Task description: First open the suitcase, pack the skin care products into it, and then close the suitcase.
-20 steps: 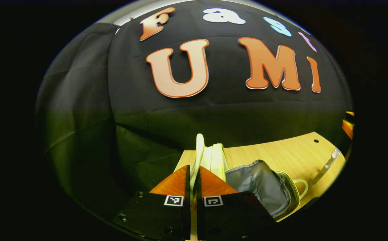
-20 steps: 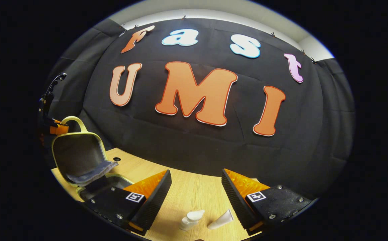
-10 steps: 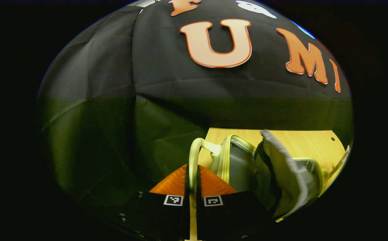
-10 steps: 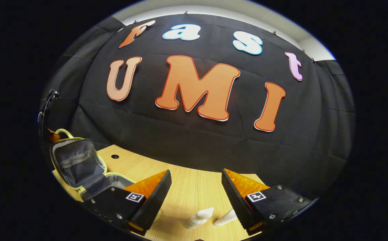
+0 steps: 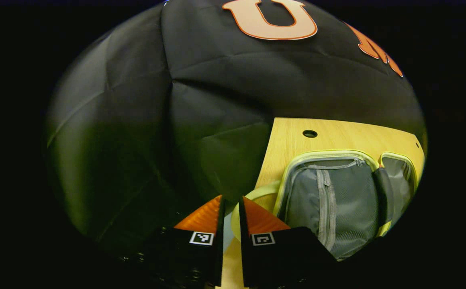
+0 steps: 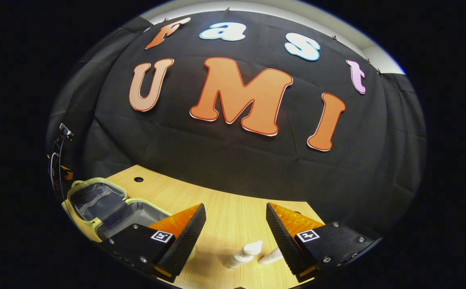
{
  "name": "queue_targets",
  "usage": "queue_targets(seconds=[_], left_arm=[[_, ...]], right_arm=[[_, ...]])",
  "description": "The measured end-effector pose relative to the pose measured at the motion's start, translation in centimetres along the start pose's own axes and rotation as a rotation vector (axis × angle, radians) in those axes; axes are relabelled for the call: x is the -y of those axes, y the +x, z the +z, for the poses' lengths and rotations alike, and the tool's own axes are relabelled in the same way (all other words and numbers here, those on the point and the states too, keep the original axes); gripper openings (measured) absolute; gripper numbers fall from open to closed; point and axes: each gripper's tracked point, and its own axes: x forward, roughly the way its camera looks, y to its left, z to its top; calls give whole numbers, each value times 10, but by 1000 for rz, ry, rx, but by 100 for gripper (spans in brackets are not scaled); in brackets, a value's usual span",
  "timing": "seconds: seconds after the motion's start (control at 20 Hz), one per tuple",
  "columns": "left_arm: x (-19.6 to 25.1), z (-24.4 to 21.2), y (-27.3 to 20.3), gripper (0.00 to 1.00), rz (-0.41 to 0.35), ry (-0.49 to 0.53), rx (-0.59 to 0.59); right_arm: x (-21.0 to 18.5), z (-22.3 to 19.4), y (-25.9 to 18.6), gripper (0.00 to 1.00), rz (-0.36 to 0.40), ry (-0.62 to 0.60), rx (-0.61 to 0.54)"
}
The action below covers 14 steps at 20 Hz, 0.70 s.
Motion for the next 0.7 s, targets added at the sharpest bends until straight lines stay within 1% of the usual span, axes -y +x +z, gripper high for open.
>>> queue_targets(seconds=[0.05,0.1,0.15,0.2,0.25,0.3,0.35,0.4,0.5,0.55,0.6,0.65,0.7], left_arm=[[3,10,-6,17,1,-3,28],[13,20,-17,20,-20,-12,60],[22,33,-25,34,-27,-18,95],[36,45,-37,39,-37,-18,129],[53,59,-50,58,-54,-17,168],[65,74,-69,67,-48,-6,212],[85,90,-85,78,-73,3,264],[104,99,-106,81,-90,12,310],[146,117,-140,83,-128,43,384],[169,125,-154,92,-160,52,418],[191,132,-167,94,-183,63,445],[210,137,-181,99,-196,74,467],[230,139,-192,98,-209,107,486]], right_arm=[[1,-2,0,95,3,1,-2],[3,-3,0,96,3,5,0],[7,-3,1,96,5,15,3],[9,-5,3,95,6,24,4],[14,-6,3,95,8,31,7],[17,-9,4,96,11,33,7],[22,-12,4,96,10,33,9],[28,-16,4,96,12,35,11],[39,-25,3,96,25,37,4],[45,-30,3,96,28,35,1],[52,-34,3,96,32,35,-2],[58,-37,4,96,33,36,-6],[65,-42,4,95,36,35,-9]])
